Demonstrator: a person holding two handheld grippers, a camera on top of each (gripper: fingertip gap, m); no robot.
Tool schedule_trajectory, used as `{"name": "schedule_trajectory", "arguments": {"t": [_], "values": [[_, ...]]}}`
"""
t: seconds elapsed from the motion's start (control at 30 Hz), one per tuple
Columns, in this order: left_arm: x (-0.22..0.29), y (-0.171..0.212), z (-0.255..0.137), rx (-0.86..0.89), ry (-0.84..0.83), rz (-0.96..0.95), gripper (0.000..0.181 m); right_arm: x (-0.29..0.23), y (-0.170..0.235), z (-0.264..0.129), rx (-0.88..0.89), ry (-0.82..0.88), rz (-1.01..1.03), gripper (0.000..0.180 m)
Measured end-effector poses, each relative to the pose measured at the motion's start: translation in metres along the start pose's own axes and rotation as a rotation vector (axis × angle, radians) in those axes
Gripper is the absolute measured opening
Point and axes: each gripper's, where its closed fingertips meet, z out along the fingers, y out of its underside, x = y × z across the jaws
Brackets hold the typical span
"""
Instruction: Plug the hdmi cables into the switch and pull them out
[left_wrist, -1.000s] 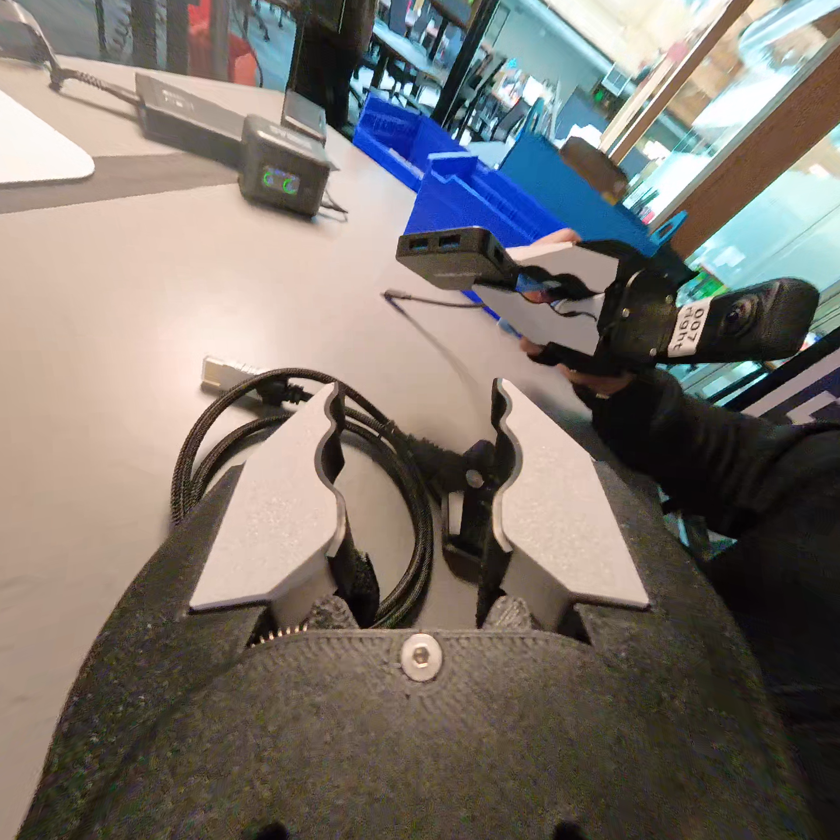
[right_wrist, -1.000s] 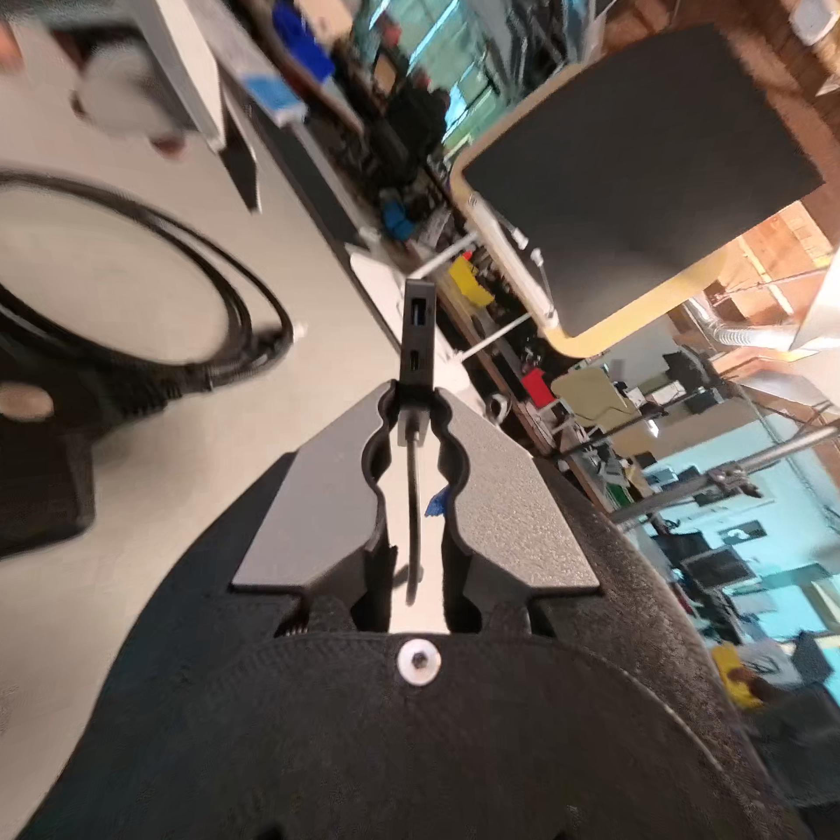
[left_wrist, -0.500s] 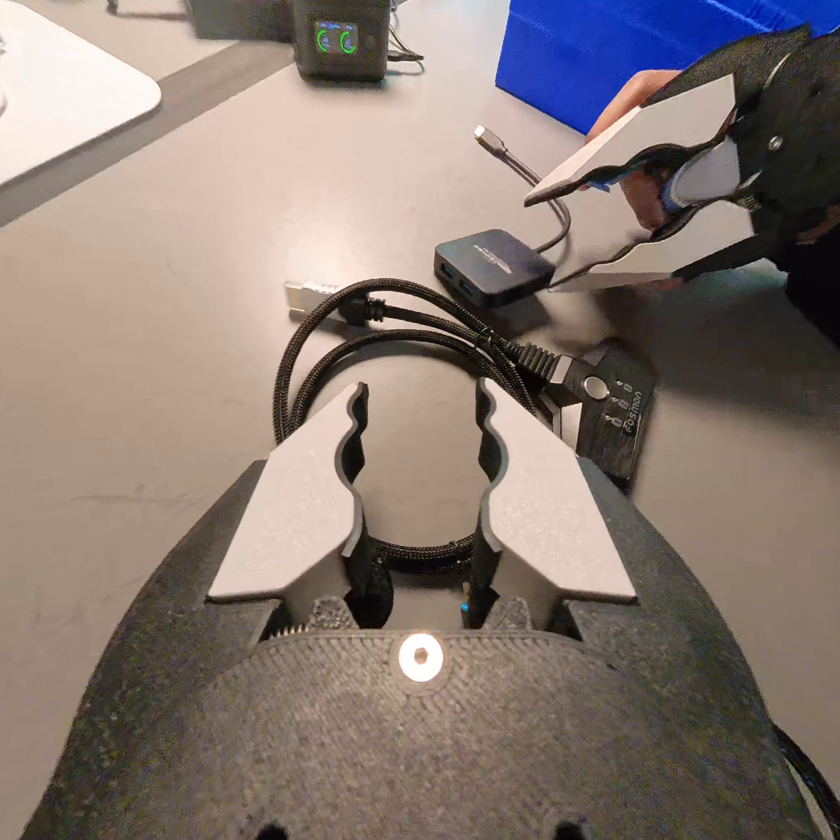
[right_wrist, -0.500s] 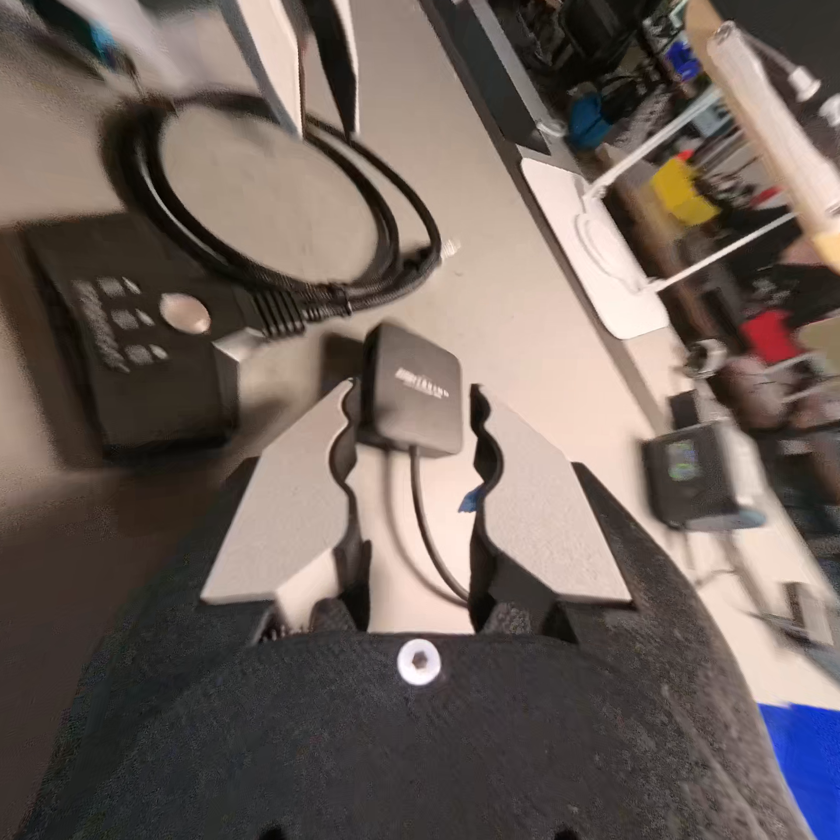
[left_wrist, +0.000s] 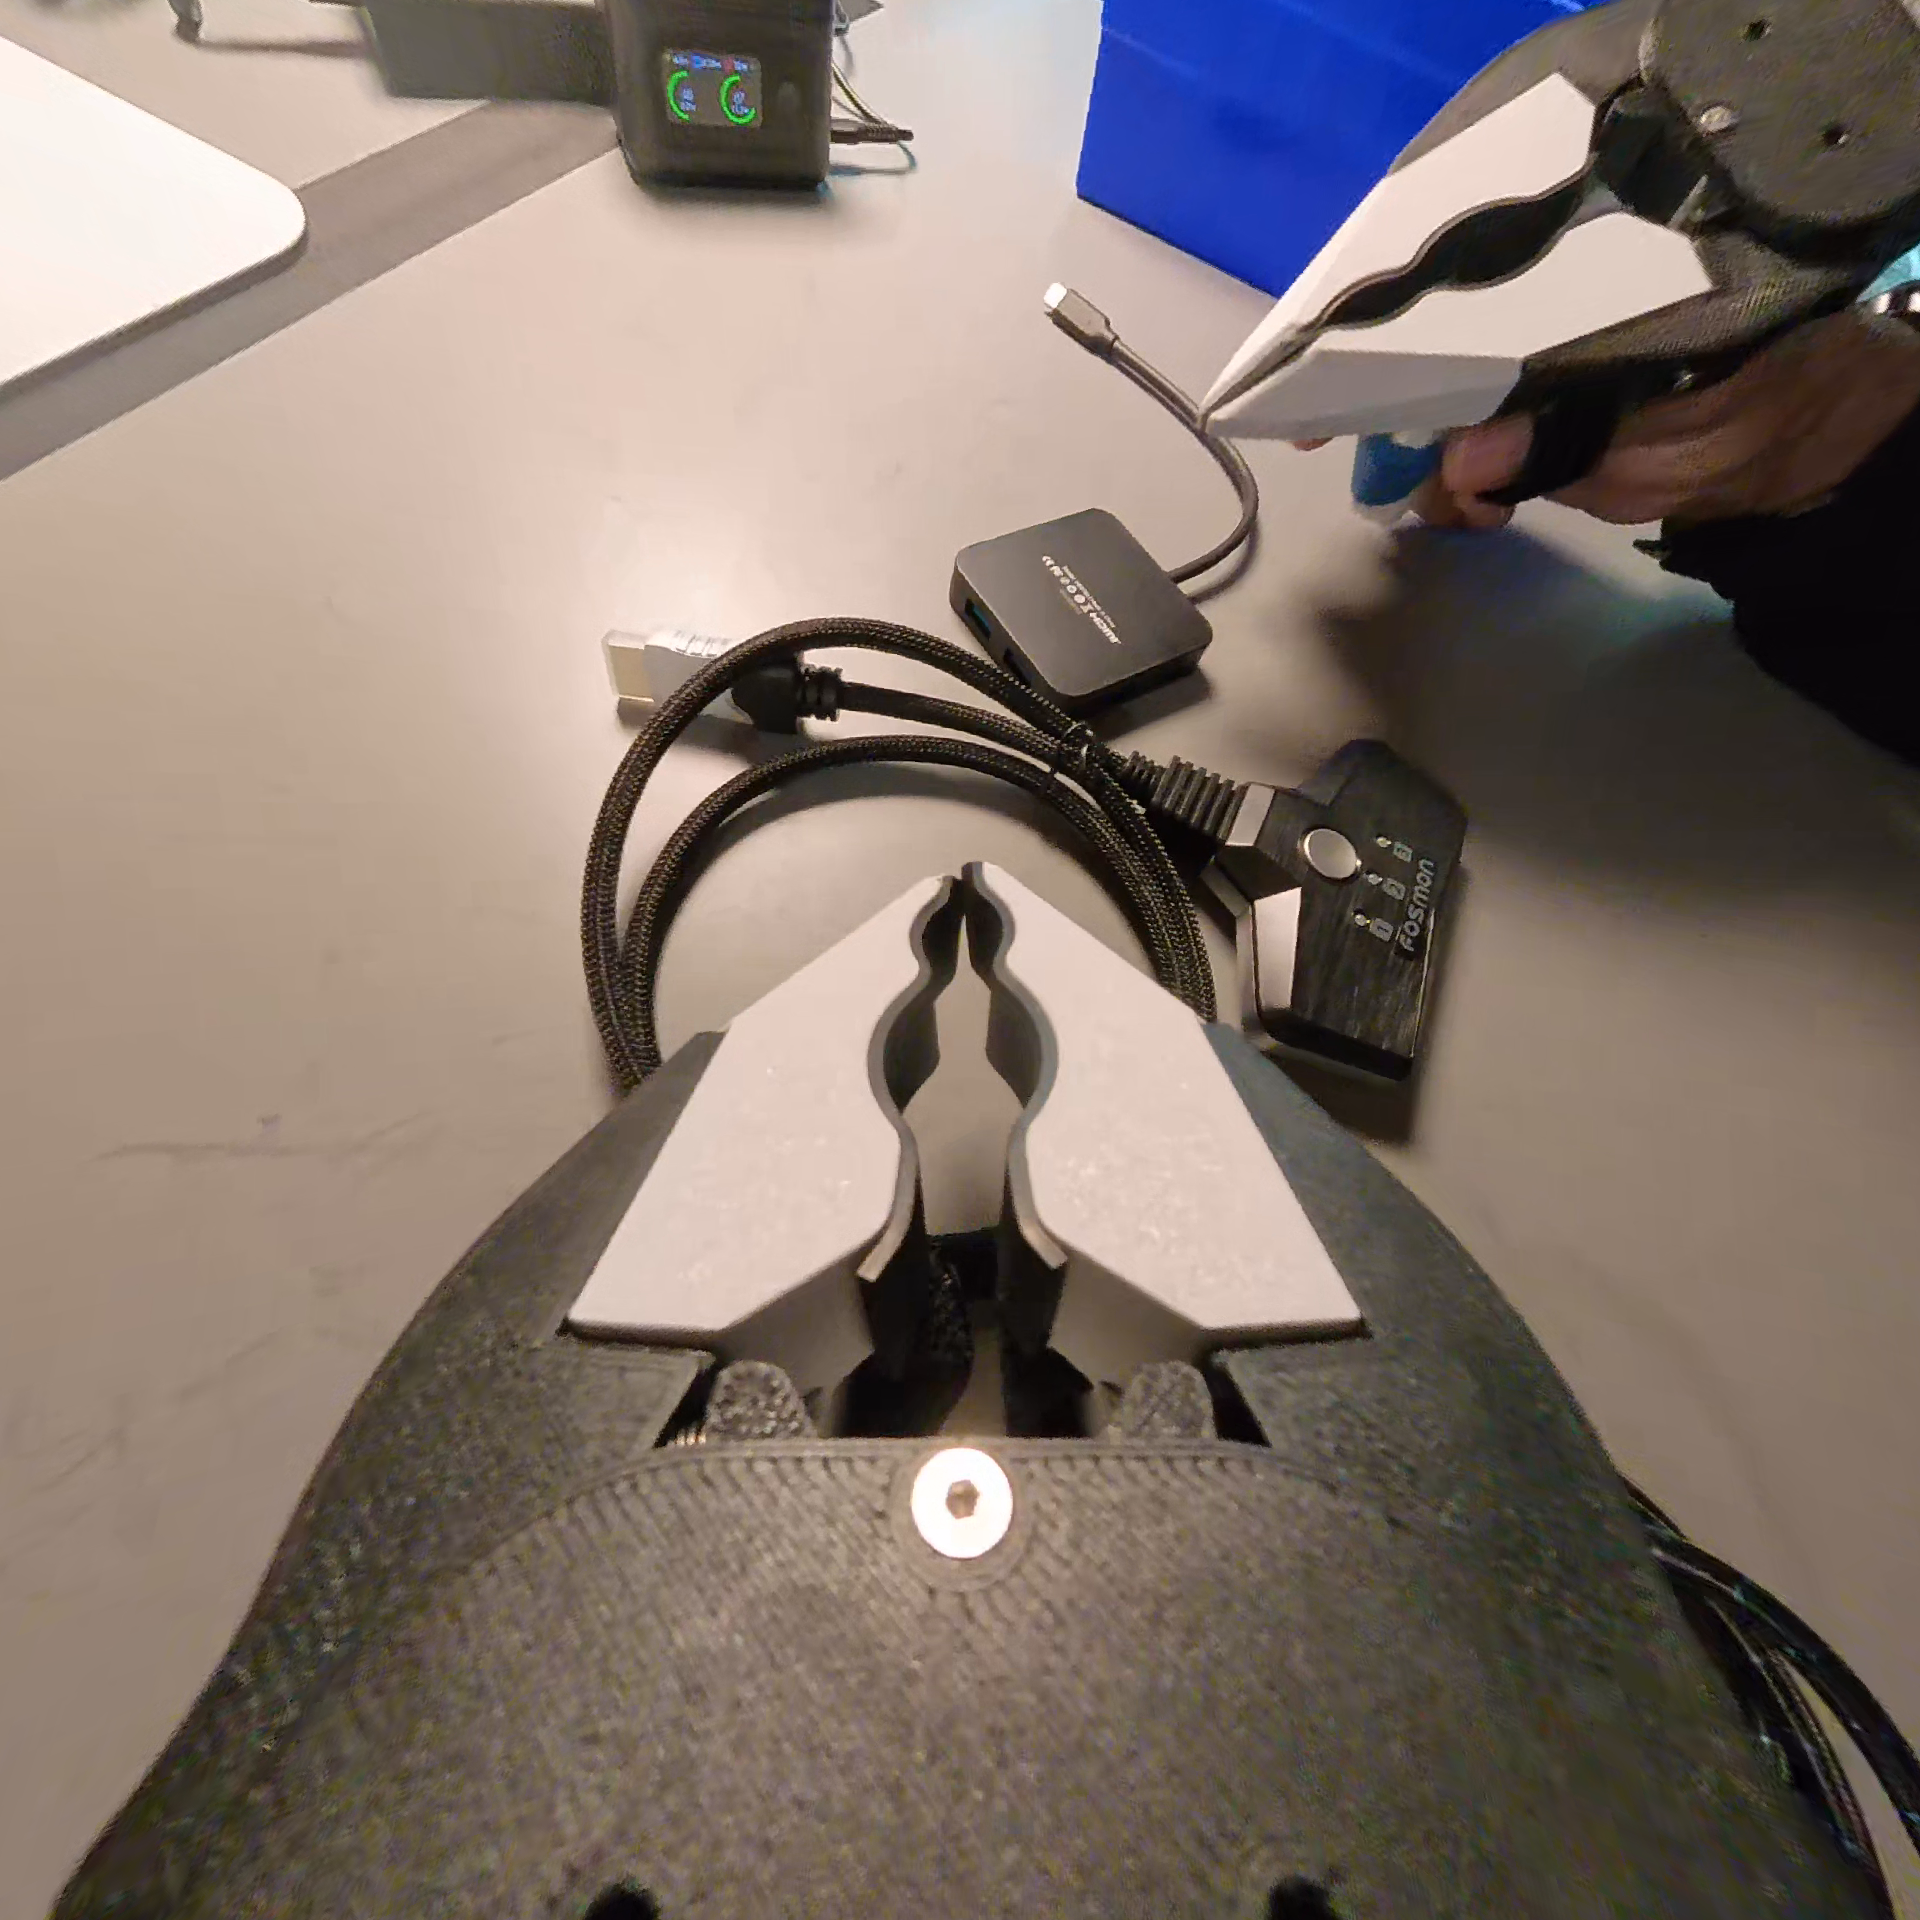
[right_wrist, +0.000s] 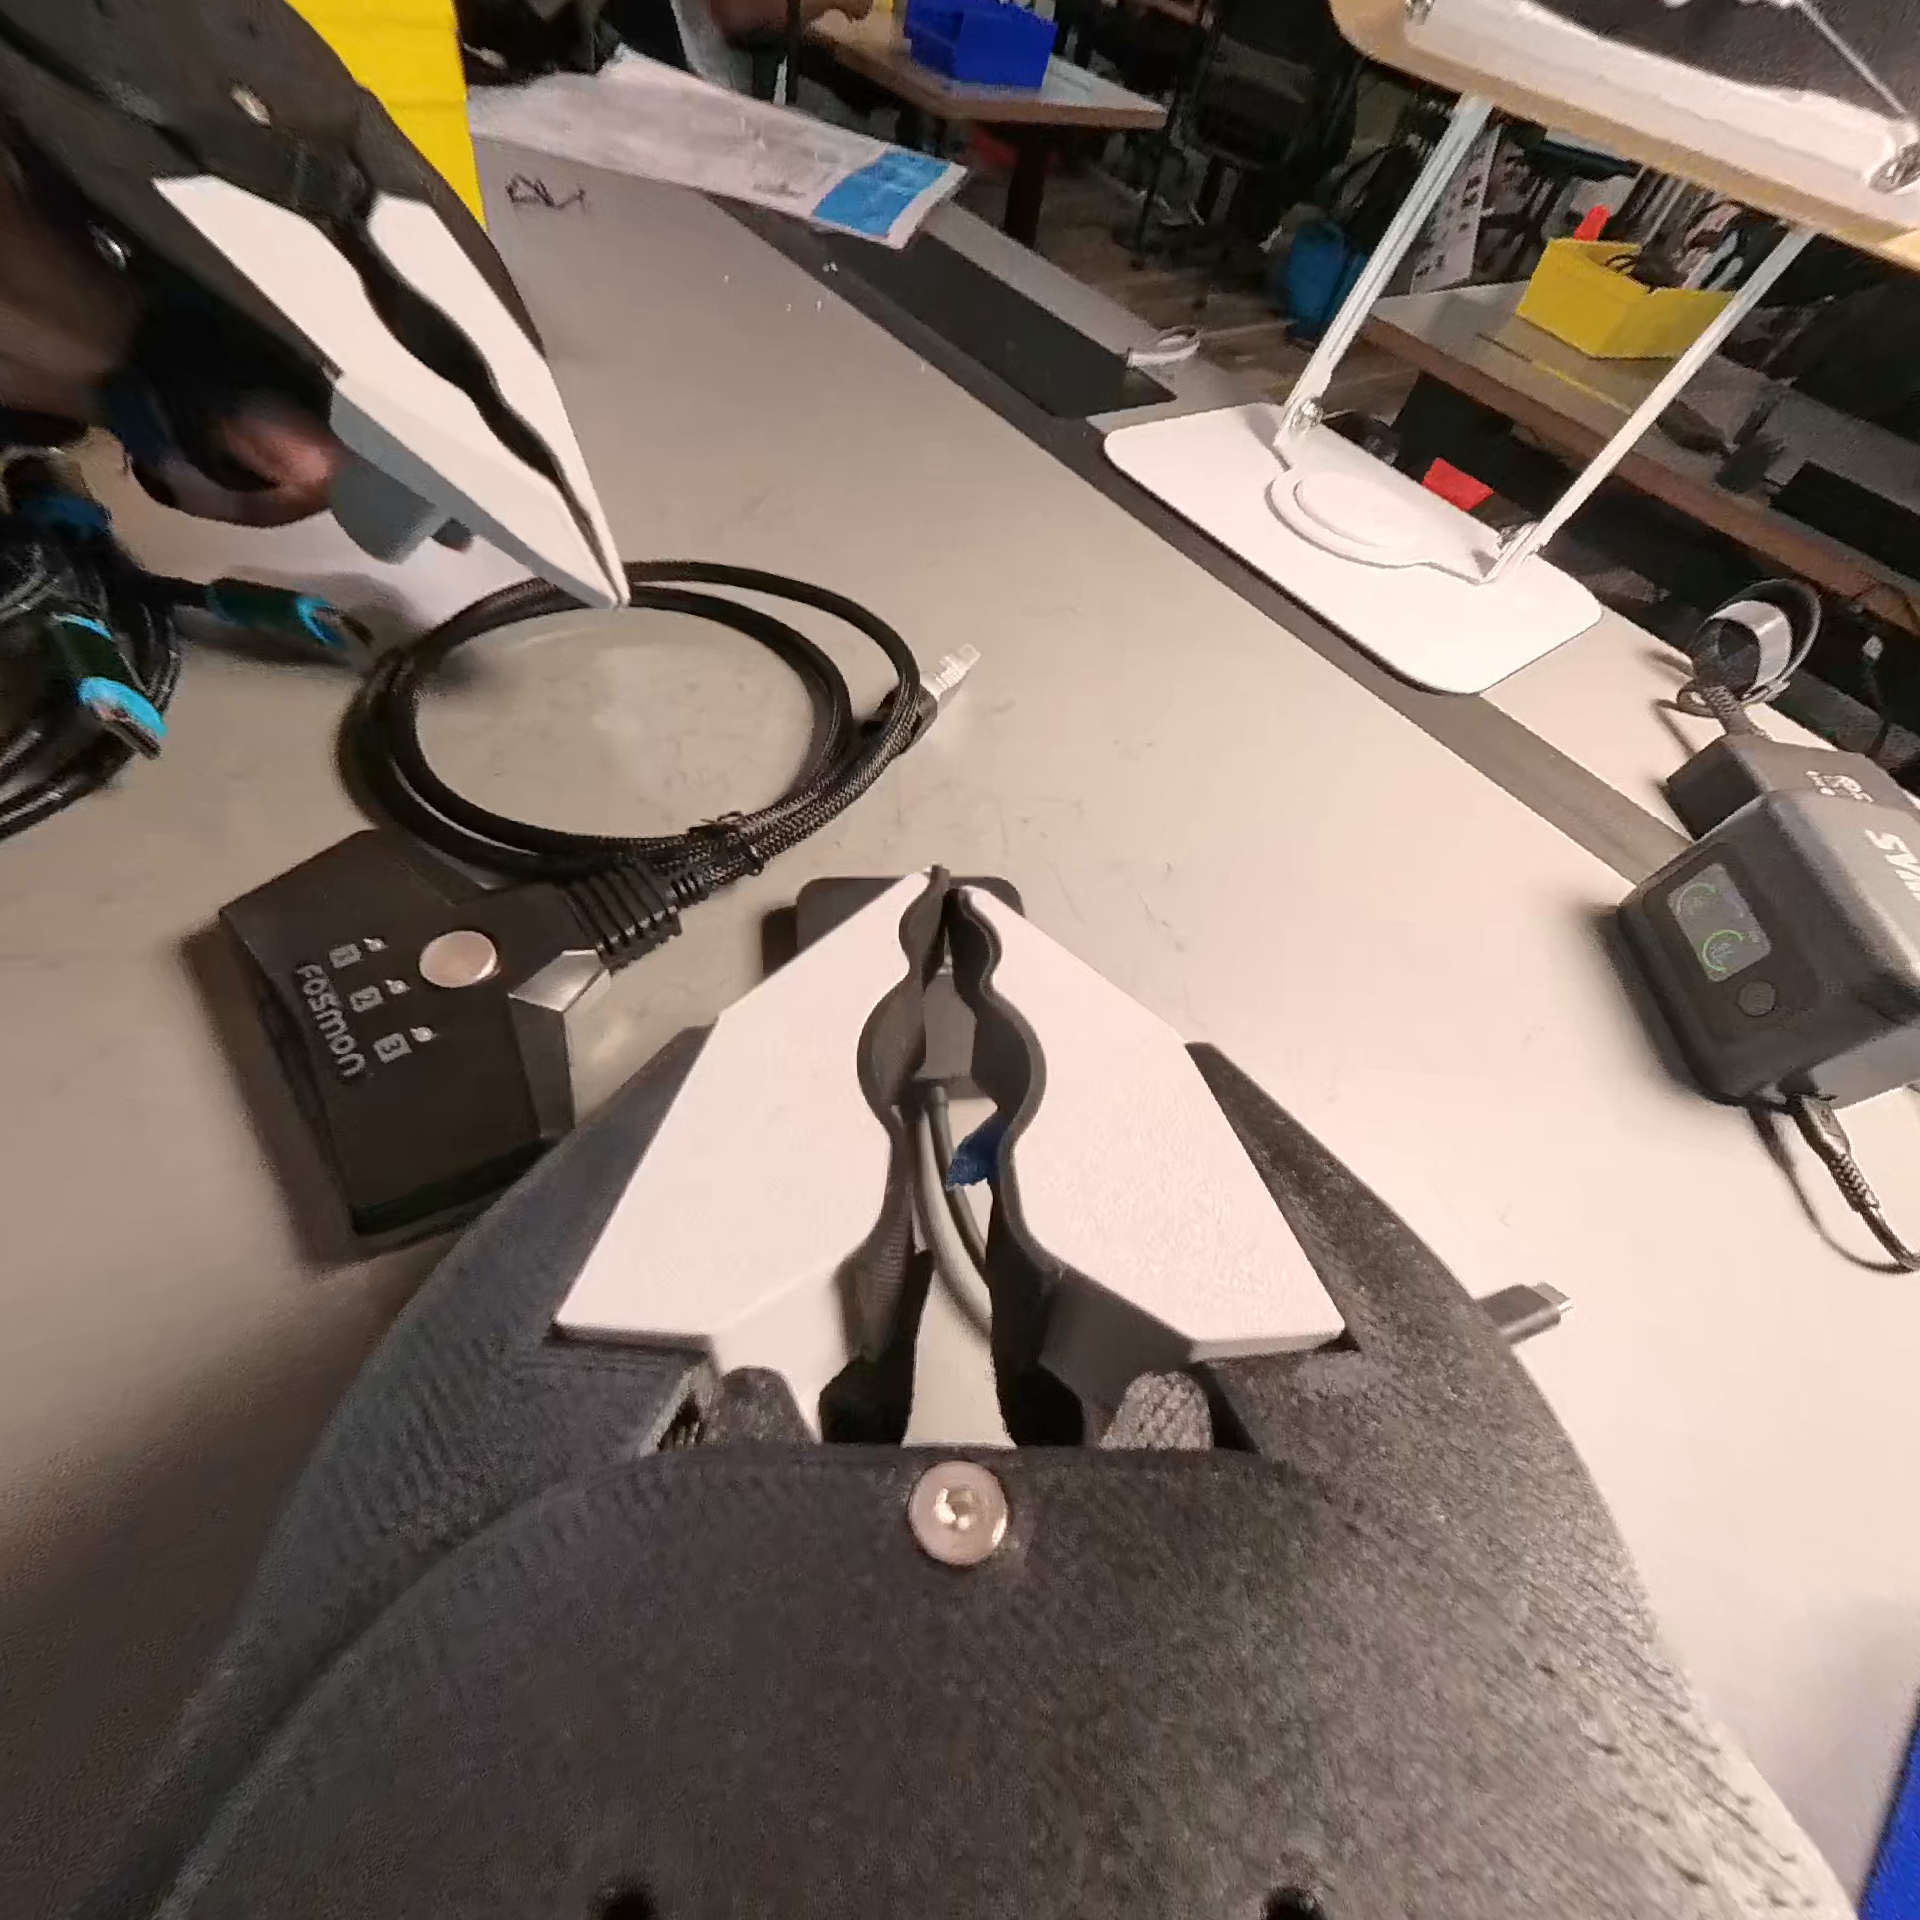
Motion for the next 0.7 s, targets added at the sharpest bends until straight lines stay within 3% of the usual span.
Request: {"name": "schedule_trajectory", "arguments": {"t": [0.13,0.23,0.4,0.53,0.7], "values": [[0.023,0.005,0.006,-0.048,0.101,-0.015,0.006,-0.011,-0.005,0.005,0.031,-0.061,0.093,0.001],[0.023,0.014,0.014,-0.105,0.051,0.015,0.028,-0.015,-0.005,0.011,0.033,-0.078,0.150,0.001],[0.030,0.028,0.025,-0.193,0.000,0.112,0.046,-0.015,0.001,0.019,-0.026,-0.023,0.142,0.009],[0.039,0.036,0.028,-0.226,0.015,0.220,0.023,-0.021,0.006,0.026,-0.077,-0.013,0.100,0.019],[0.043,0.042,0.021,-0.223,0.105,0.363,0.006,-0.023,0.010,0.027,-0.117,-0.001,0.039,0.025]]}}
